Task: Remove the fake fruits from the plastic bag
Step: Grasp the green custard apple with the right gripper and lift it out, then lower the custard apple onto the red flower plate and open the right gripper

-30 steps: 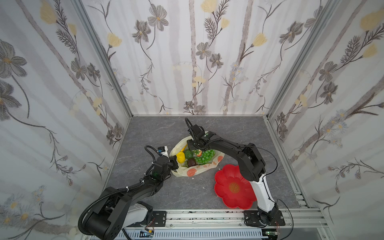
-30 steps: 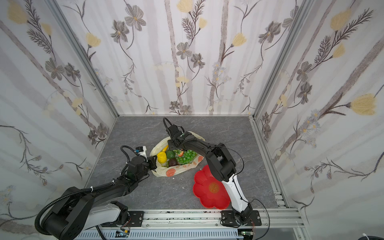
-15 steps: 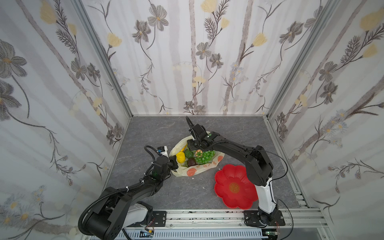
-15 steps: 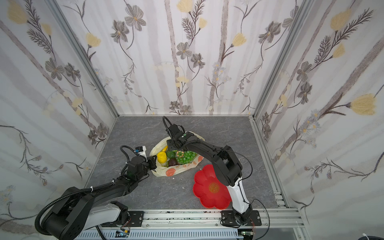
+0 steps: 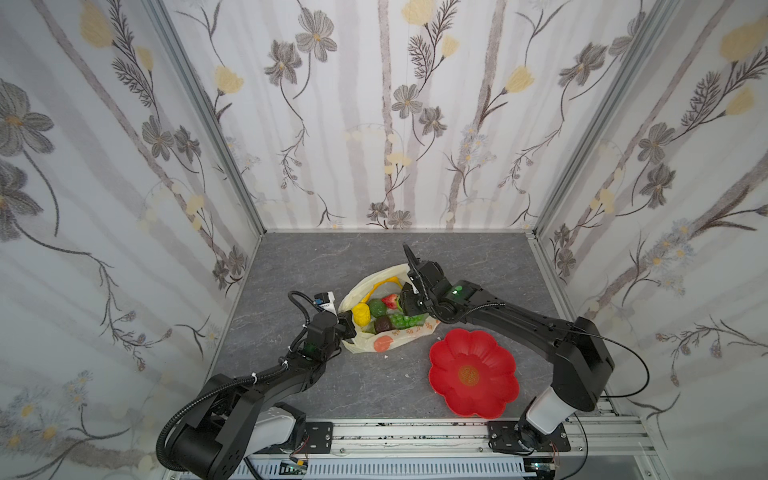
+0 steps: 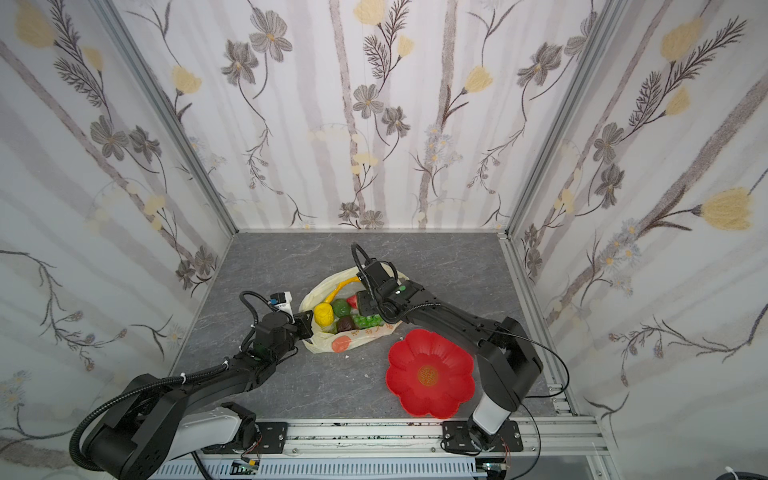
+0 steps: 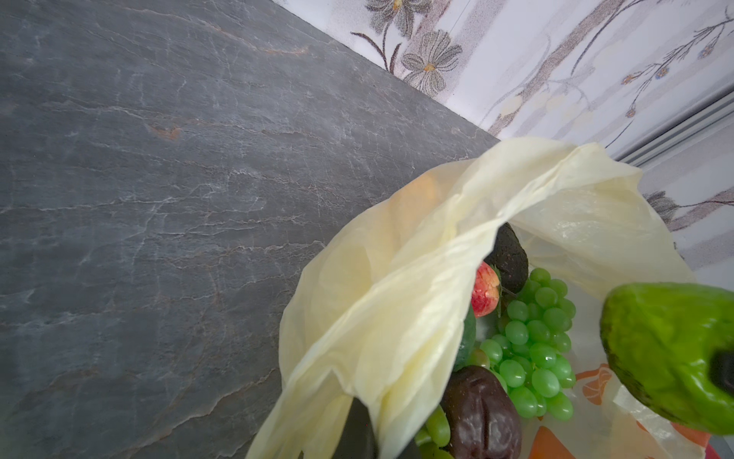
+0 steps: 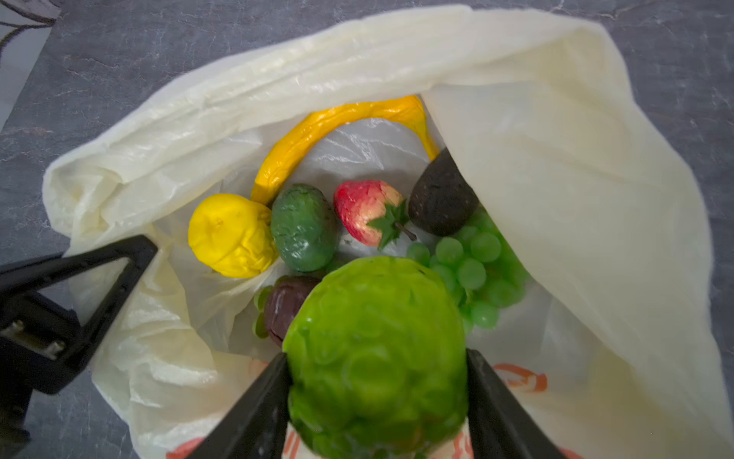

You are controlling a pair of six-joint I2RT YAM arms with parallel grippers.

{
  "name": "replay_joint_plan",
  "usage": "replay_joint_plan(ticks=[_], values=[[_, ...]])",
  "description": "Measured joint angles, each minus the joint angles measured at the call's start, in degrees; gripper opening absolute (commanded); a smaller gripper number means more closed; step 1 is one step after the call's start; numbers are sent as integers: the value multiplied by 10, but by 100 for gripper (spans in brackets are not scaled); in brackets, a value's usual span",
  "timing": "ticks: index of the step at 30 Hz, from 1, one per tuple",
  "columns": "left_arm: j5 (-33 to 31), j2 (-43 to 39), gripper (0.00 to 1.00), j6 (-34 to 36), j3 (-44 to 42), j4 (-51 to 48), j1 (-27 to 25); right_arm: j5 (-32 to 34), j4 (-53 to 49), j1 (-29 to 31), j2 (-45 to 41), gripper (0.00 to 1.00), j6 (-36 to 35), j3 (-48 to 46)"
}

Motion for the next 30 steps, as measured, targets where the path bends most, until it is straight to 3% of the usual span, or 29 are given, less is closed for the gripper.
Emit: replay_joint_plan(ticks=[10,17,30], values=[[0,-4,0,0,0,0,1,38,-32,-5,-201,56,50,-177],[0,-4,0,0,0,0,1,56,-78,-6,-294,56,92,-259],[0,-6,0,0,0,0,1,54,-74,-6,-331,54,167,-367]])
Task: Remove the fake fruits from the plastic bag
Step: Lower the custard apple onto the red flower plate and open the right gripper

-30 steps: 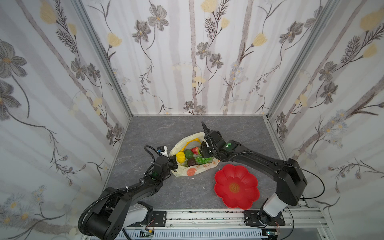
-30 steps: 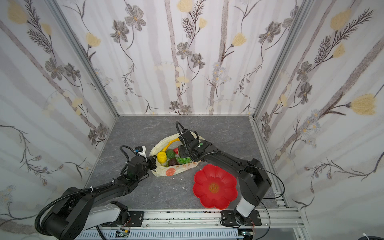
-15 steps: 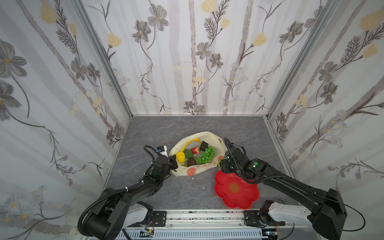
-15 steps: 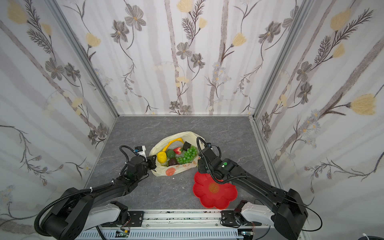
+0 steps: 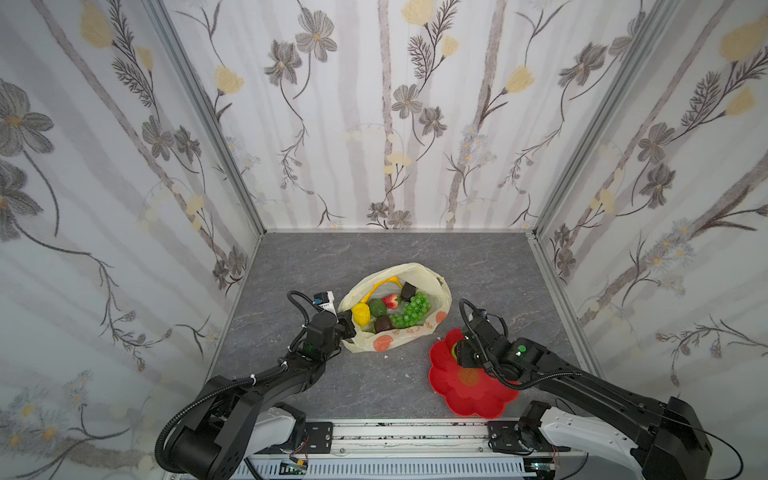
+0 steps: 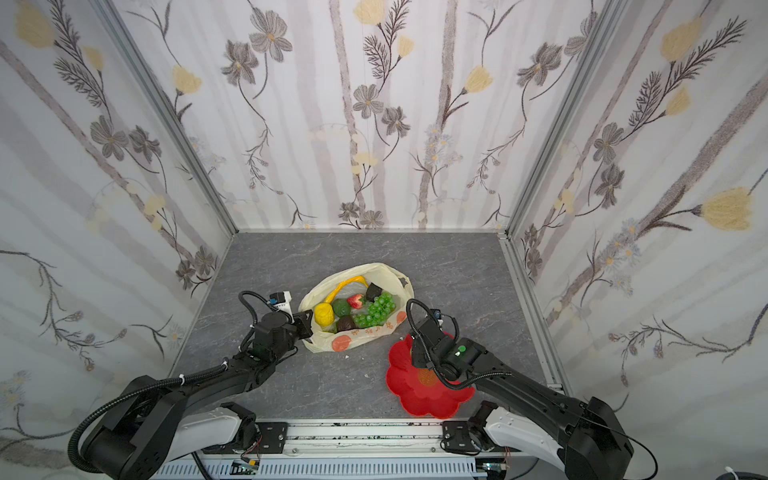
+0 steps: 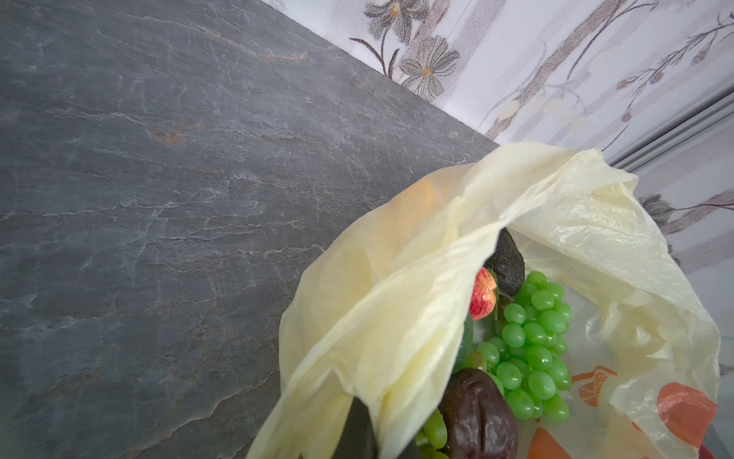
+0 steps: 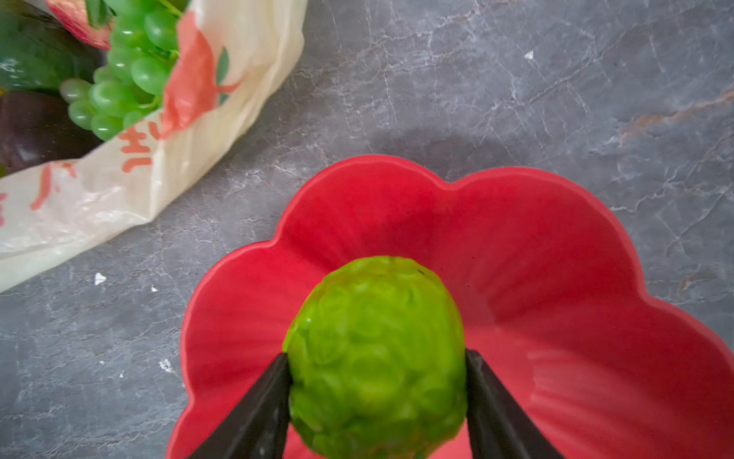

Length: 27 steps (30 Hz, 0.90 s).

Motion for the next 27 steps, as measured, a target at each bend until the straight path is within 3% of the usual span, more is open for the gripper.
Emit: replay_joint_plan(ticks=[27], values=[[2,0,0,0,0,0,1,38,77,-17,46,55,50,-32]])
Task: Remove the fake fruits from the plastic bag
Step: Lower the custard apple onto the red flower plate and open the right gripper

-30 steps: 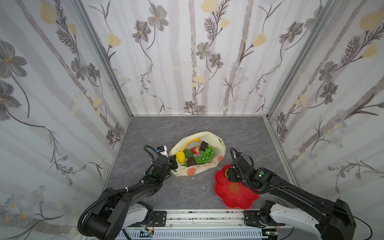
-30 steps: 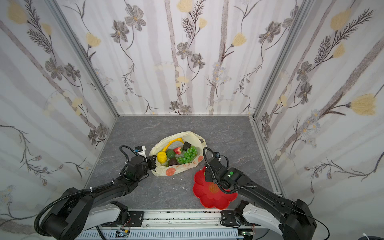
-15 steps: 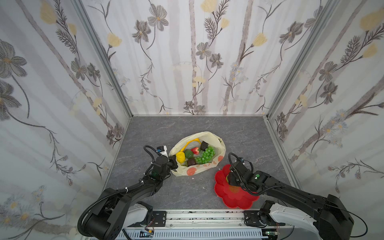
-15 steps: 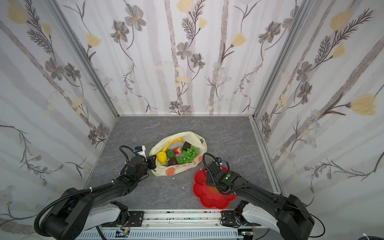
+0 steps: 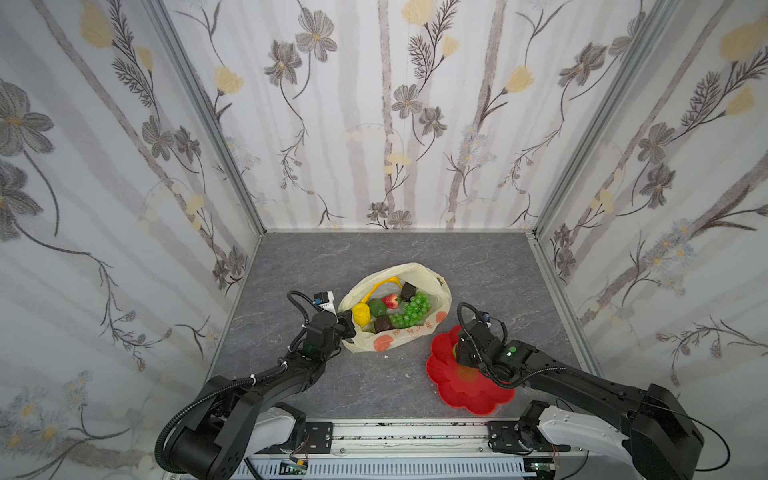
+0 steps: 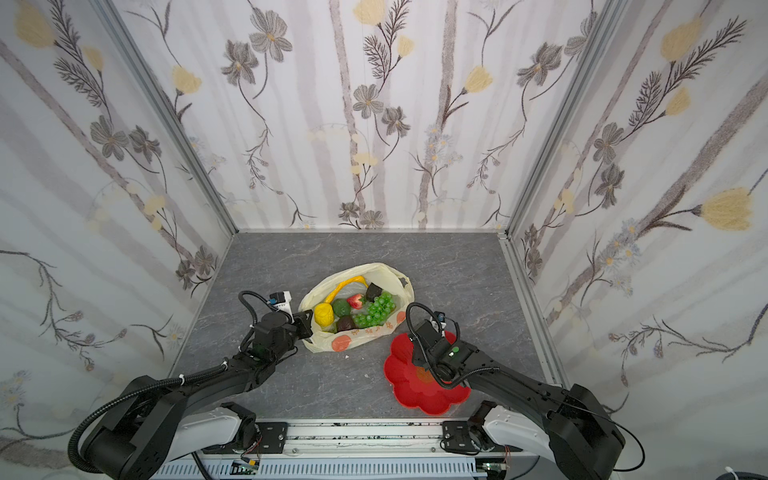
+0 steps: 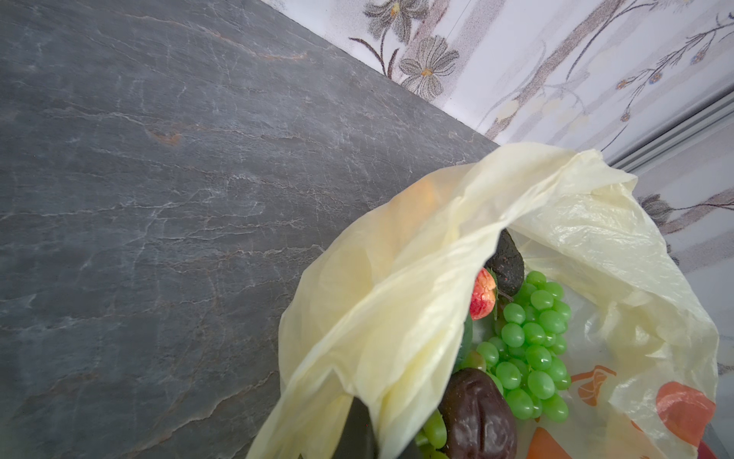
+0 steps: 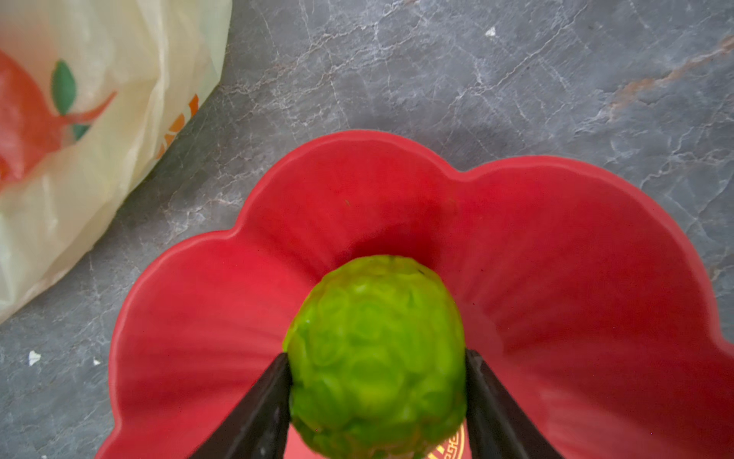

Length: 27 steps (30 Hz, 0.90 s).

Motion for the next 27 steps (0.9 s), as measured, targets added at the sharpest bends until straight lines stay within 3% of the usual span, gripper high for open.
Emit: replay_joint_plan(ticks=[11,27], values=[[0,0,0,1,0,0,3,14,13,-23,4,55,-5,-2],[0,-2,0,1,-1,0,5,13,-5,-24,0,74,-20,4]])
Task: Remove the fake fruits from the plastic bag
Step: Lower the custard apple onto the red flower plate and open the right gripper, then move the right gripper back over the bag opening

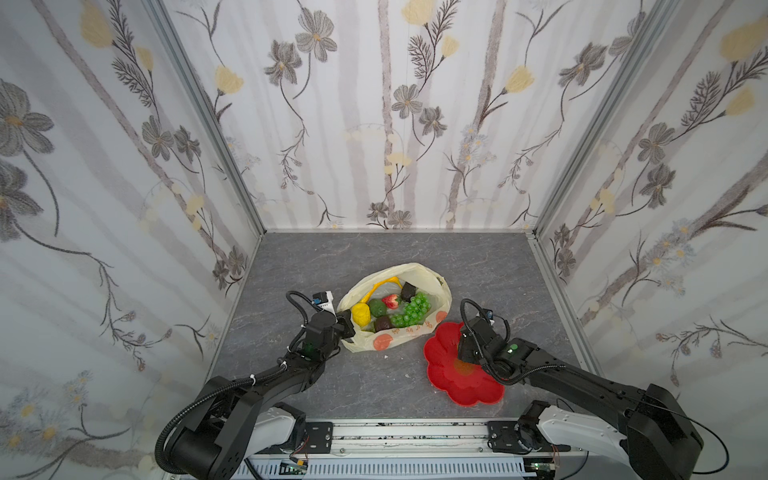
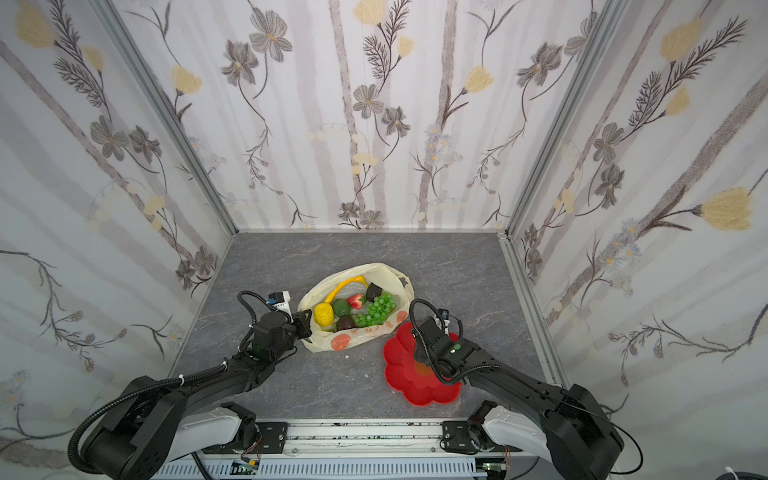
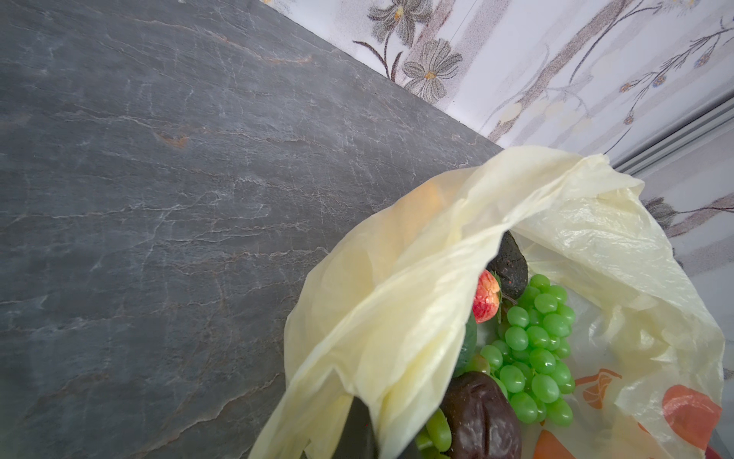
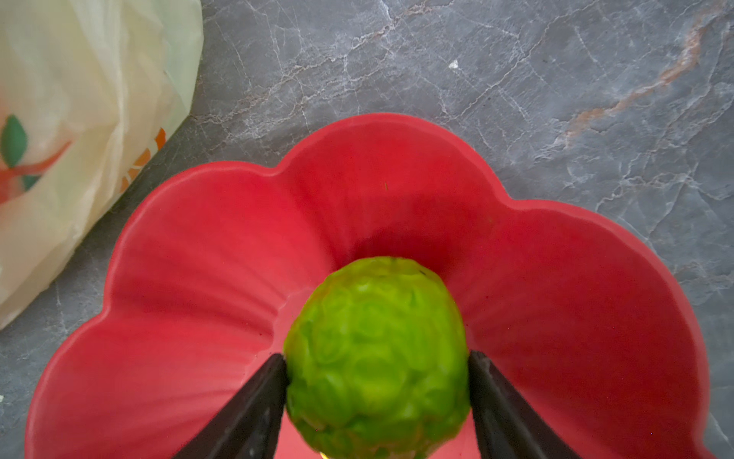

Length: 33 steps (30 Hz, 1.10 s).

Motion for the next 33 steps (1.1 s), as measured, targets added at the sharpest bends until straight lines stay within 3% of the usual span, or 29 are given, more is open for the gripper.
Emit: replay_joint_plan(ticks=[10,22,27,33], values=[[3,-4,0,0,0,0,1,2,-16,0,-12,84,-9,16],[9,-6,0,-1,0,0,1,21,-44,0,14,79,-56,169],[13,-14,0,0,0,0,1,5,-31,16,58,75,-73,234],[13,-21,0,1,0,-1,1,-30,-20,65,180,74,-101,339]])
